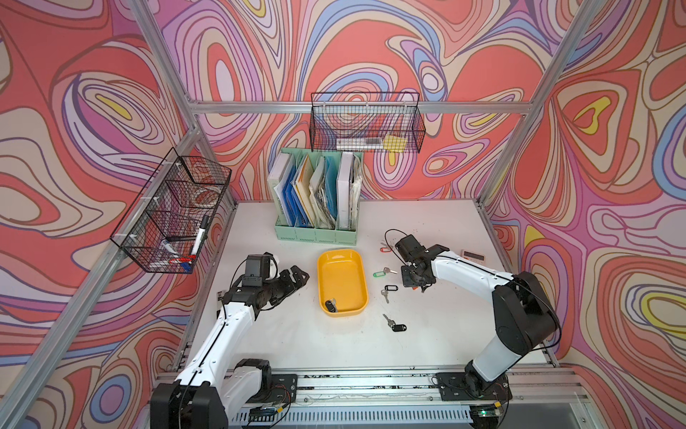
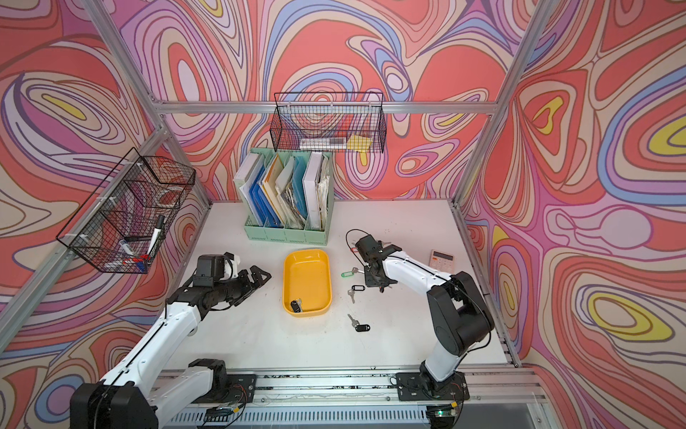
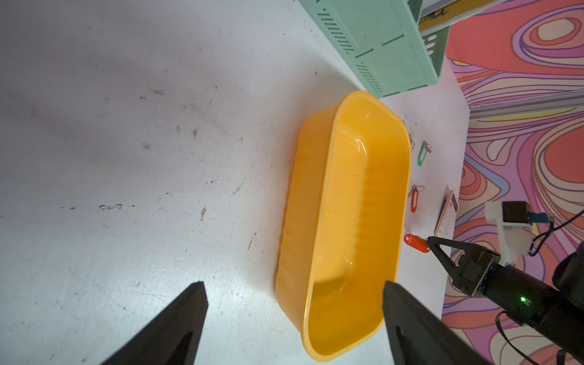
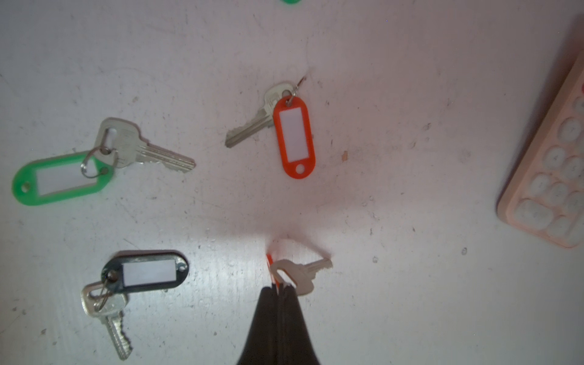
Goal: Take the keys out of the storage box
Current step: Place the key at the center of the board.
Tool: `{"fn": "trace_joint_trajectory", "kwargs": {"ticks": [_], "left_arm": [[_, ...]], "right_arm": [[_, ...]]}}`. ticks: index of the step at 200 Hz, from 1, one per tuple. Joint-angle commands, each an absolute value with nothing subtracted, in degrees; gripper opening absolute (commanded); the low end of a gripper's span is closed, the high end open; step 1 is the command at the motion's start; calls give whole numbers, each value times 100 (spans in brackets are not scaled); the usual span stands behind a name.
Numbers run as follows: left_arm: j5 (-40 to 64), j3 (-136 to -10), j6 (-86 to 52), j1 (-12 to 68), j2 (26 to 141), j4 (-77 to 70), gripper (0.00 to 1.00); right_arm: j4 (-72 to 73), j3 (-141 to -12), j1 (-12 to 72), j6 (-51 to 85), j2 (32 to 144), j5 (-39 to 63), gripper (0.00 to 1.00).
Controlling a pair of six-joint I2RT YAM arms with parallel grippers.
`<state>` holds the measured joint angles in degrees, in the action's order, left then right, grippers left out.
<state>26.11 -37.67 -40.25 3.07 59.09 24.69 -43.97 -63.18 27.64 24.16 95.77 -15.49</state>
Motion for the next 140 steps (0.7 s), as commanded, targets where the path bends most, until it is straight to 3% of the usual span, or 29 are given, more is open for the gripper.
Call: {"fn": "trace_joint_trajectory", "kwargs": {"ticks": [1, 41, 108, 140], "left_arm": [[2857, -3905, -3911, 343, 5910, 2517, 87], [2962, -4040, -3955, 603, 5903, 2687, 82], [1949, -4598, -3775, 1685, 6611, 3320, 75], [1927, -4724, -3845, 1909, 7012, 3154, 73]], "right_arm": [[-4263, -6230, 2729, 2496, 9444, -1519, 13], [-4280, -6393, 2733, 2382, 8990, -1631, 27], [-3476, -6064, 2730, 2235, 7510, -1909, 49], [-2843, -5598, 2725, 2209, 6769, -1923, 70]]}}
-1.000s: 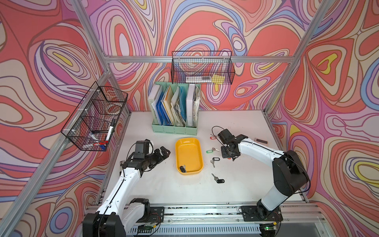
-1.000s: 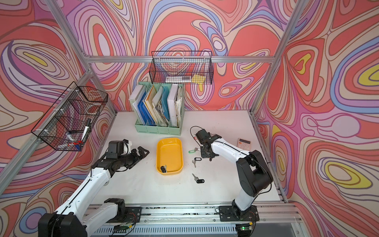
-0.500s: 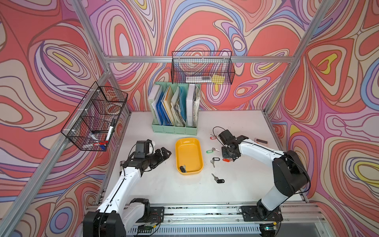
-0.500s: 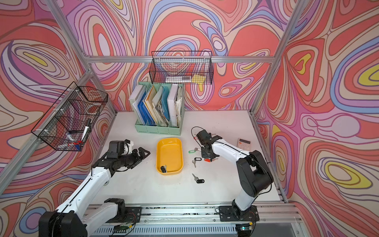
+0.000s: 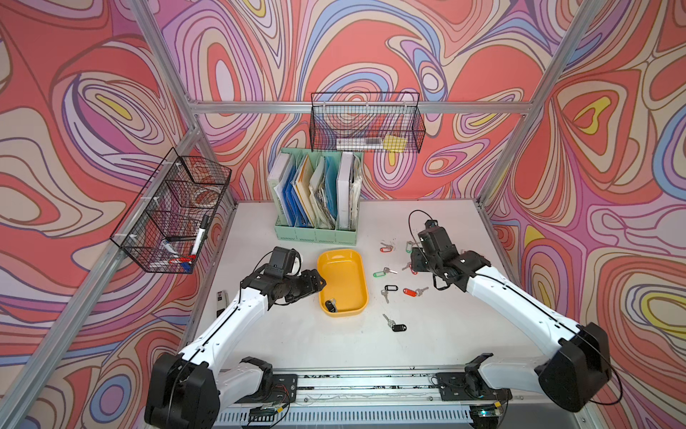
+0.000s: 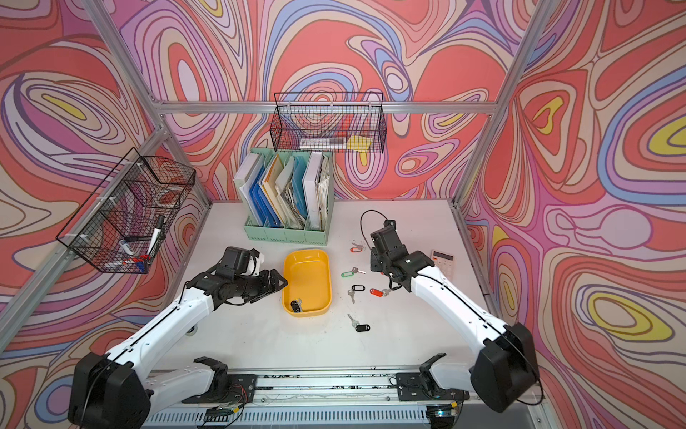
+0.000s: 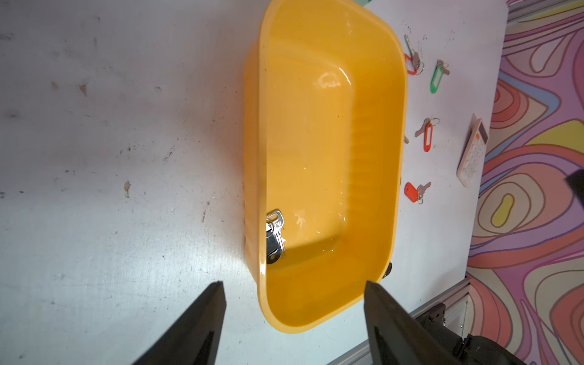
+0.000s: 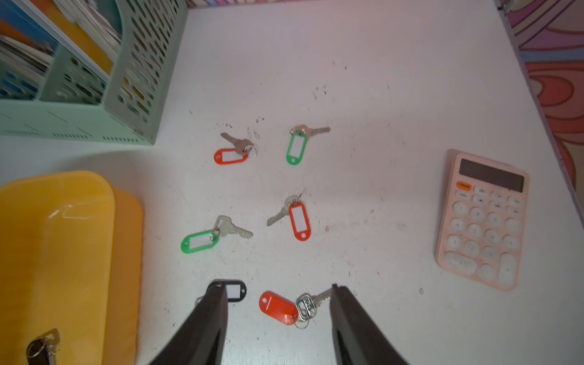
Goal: Take the keys out of the storage box
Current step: Place the key at the center of the board, then adjust the storage box at the center of the board.
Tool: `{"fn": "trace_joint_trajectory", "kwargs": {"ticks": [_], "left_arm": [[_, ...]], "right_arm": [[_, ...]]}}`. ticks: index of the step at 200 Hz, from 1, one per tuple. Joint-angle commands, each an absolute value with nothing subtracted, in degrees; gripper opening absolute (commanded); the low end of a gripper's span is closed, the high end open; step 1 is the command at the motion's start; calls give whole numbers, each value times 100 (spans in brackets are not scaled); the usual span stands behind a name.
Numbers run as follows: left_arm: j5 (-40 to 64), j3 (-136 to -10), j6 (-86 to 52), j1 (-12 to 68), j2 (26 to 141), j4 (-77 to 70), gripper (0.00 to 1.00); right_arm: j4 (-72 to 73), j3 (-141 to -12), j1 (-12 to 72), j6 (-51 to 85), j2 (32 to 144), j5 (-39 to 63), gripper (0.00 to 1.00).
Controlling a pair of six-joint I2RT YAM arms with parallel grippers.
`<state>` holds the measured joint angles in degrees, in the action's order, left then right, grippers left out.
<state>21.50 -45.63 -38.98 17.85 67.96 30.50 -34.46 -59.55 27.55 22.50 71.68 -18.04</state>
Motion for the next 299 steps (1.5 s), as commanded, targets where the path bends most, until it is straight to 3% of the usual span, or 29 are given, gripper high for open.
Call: {"fn": "trace_joint_trajectory", "kwargs": {"ticks": [1, 42, 148, 194, 299], "left_arm": [[1926, -4726, -3847, 1908, 7022, 3150, 73], [1858, -4746, -3892, 1999, 7515, 2891, 67], [1442, -4816, -3659, 2008, 8246, 2448, 47], [1386, -4912, -3490, 2007, 8357, 2589, 28], [997, -4925, -3140, 2005, 7890, 3510, 3]], "right_arm": [[-2823, -5581, 2725, 2212, 6746, -1920, 71], [-2211, -4942, 2724, 2413, 6093, -1940, 98], [-2163, -4713, 2725, 2626, 5934, -2046, 98], [-2079, -4614, 2727, 2750, 5933, -2038, 98], [-2167, -4613, 2725, 2760, 5932, -2099, 98]]}}
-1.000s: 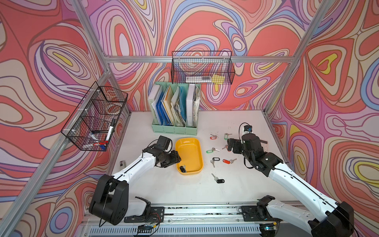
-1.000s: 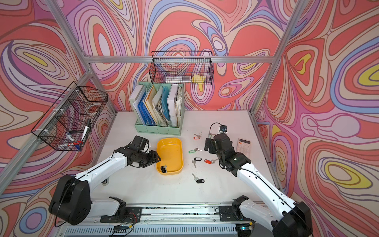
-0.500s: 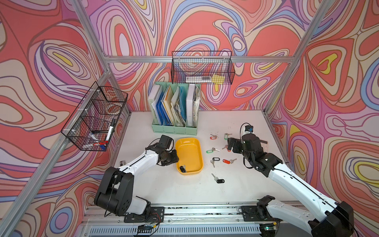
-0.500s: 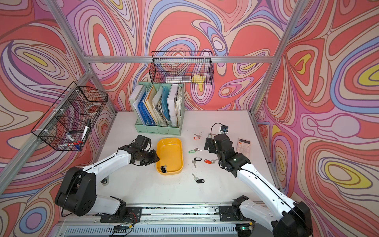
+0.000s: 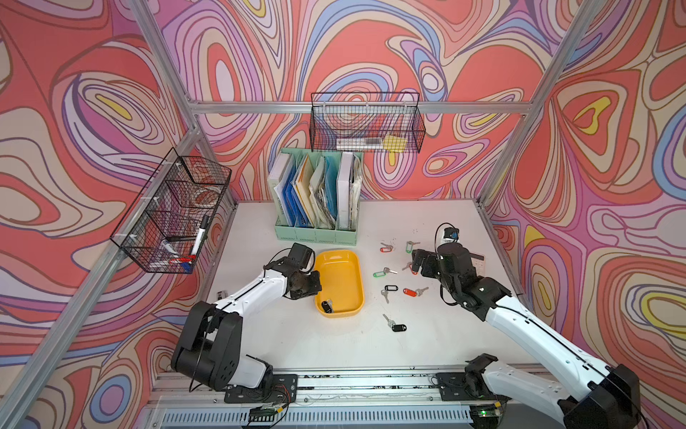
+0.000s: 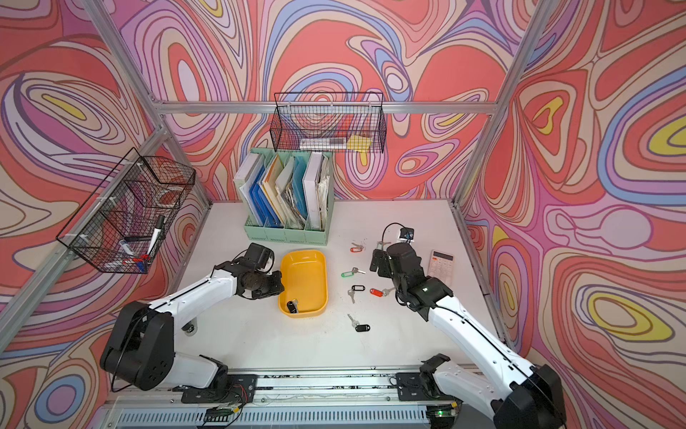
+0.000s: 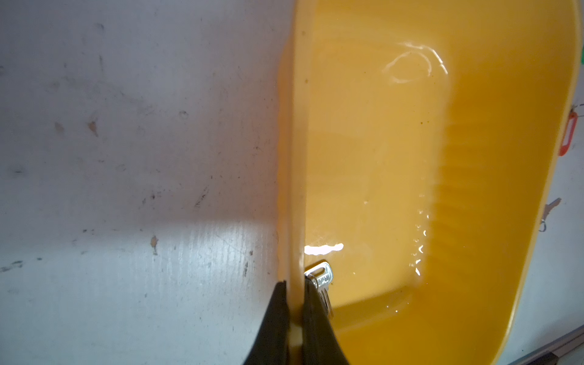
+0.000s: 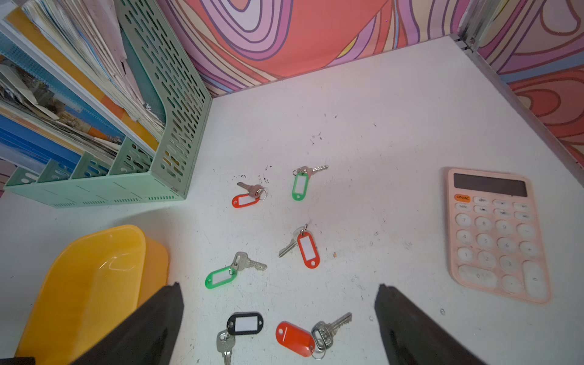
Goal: Take the keys out of the storage box
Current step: Adjust the storage box at the center of the board.
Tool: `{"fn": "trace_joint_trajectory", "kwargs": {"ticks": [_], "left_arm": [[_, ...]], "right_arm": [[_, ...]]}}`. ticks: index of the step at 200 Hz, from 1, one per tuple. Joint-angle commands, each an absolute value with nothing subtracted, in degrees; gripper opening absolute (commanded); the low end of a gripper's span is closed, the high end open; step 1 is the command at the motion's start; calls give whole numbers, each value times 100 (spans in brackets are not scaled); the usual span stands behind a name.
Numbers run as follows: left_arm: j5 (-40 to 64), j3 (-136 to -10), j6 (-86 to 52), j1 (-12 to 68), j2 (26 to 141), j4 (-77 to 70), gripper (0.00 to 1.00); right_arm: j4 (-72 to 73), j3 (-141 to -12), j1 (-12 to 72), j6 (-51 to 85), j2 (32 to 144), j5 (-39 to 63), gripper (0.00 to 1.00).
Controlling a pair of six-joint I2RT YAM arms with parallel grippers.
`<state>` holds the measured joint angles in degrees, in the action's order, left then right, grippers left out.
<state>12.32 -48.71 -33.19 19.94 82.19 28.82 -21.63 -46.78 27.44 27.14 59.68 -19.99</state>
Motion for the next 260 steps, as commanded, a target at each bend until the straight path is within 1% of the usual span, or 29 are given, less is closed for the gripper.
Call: {"fn": "trace_joint_trajectory", "kwargs": {"ticks": [1, 15, 30, 58, 92, 134, 198, 230, 260], "left_arm": [[991, -4924, -3130, 2009, 7874, 3526, 3], [937, -4929, -3095, 2006, 7661, 3748, 0], [1006, -4970, -3087, 2004, 7463, 4011, 0], [1551, -5152, -3118, 2000, 7313, 4612, 0], [2185, -5646, -2843, 1939, 7534, 5797, 0], [2718, -6275, -2244, 1533, 7941, 6847, 0], [2634, -6693, -1625, 1529, 8752, 7524, 0], [2338, -6867, -1560, 1526, 8849, 7626, 0], [2257, -6814, -1755, 1529, 8665, 7410, 0]], "right_arm": [[-2169, -4614, 2725, 2760, 5932, -2096, 98], [-2170, -4619, 2725, 2760, 5942, -2084, 98], [-2183, -4664, 2725, 2735, 5972, -2025, 98], [-2279, -4801, 2727, 2694, 6094, -1945, 98], [-2416, -4952, 2725, 2671, 6264, -1909, 98], [-2536, -5033, 2724, 2698, 6354, -1810, 98], [-2725, -5105, 2725, 2733, 6431, -1768, 98], [-2759, -5150, 2725, 2733, 6488, -1681, 98], [-2752, -5169, 2725, 2768, 6496, -1590, 98]]}}
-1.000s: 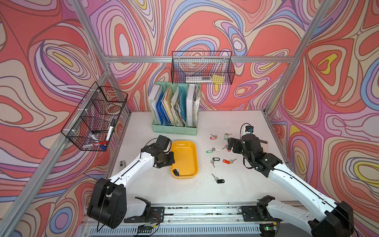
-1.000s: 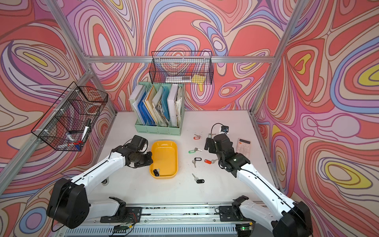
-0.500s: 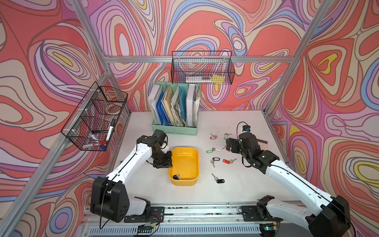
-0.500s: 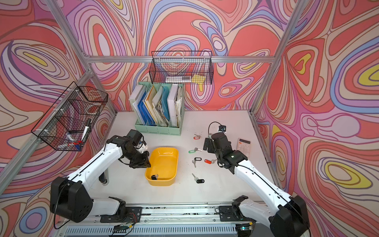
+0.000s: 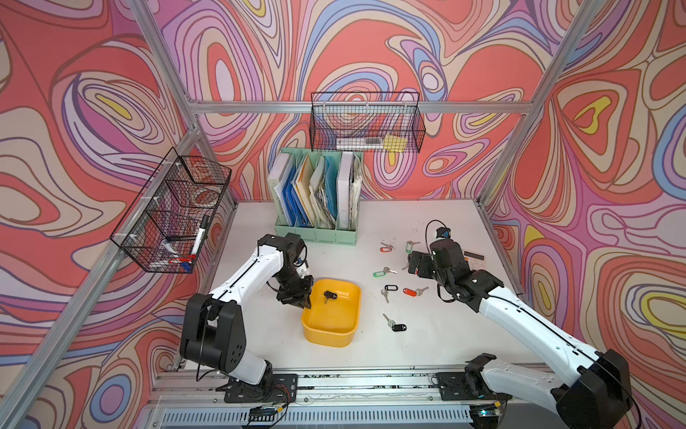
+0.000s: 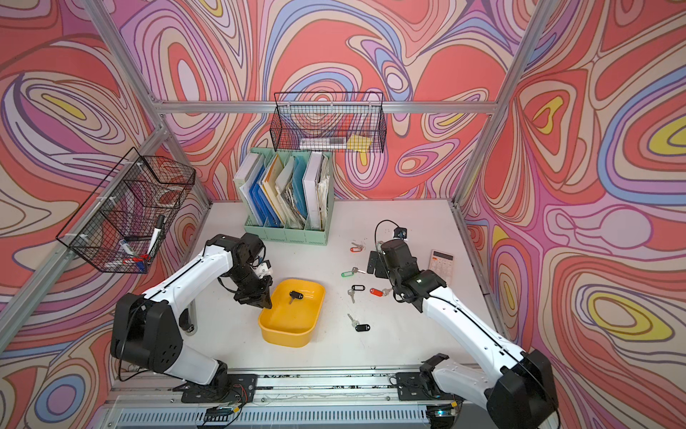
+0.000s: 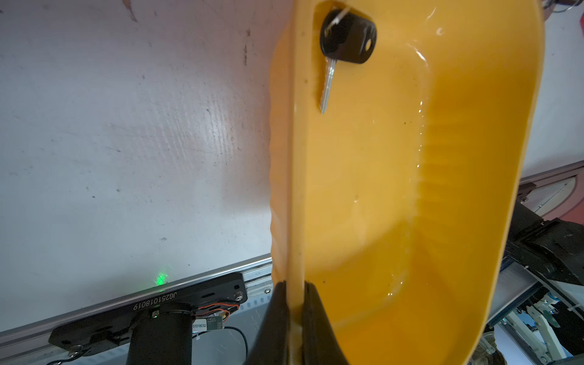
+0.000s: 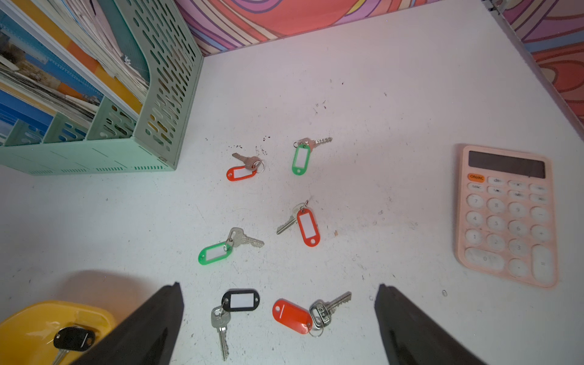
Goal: Take the keys out of the storage box
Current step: Adjust the storage box at the center of the board.
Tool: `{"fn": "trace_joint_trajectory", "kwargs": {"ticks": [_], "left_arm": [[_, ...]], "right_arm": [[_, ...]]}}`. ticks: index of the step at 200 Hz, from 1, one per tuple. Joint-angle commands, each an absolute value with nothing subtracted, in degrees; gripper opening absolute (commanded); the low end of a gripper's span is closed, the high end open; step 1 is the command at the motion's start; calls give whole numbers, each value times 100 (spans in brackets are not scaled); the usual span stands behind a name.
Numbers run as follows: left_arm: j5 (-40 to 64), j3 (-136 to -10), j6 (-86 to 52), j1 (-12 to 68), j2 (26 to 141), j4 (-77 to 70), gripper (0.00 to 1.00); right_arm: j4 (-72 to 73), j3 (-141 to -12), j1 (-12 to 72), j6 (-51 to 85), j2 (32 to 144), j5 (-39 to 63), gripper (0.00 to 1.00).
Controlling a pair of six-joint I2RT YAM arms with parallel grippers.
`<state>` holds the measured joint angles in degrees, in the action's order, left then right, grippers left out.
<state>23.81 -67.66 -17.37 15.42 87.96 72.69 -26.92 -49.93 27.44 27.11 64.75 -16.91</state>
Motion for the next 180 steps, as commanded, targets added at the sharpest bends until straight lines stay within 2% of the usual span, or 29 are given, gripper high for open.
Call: {"fn": "trace_joint_trajectory", "kwargs": {"ticks": [1, 28, 66, 118, 180], "left_arm": [[2253, -6804, -1761, 1529, 8657, 7392, 0], [2201, -6667, -2159, 1630, 8377, 6815, 0], [1670, -6181, -3036, 2210, 8047, 5418, 0], [948, -5710, -3872, 2701, 8167, 3839, 0], [713, -5441, -4042, 2888, 8420, 3168, 1]], "right_arm": [[-2751, -5168, 2725, 2768, 6496, -1586, 98], [-2652, -5201, 2725, 2760, 6517, -1333, 98], [-2674, -5469, 2725, 2660, 6732, -560, 98], [-3555, -6420, 2725, 2600, 7425, 548, 91], [-4551, -7100, 2733, 2576, 7863, 1536, 85]]}}
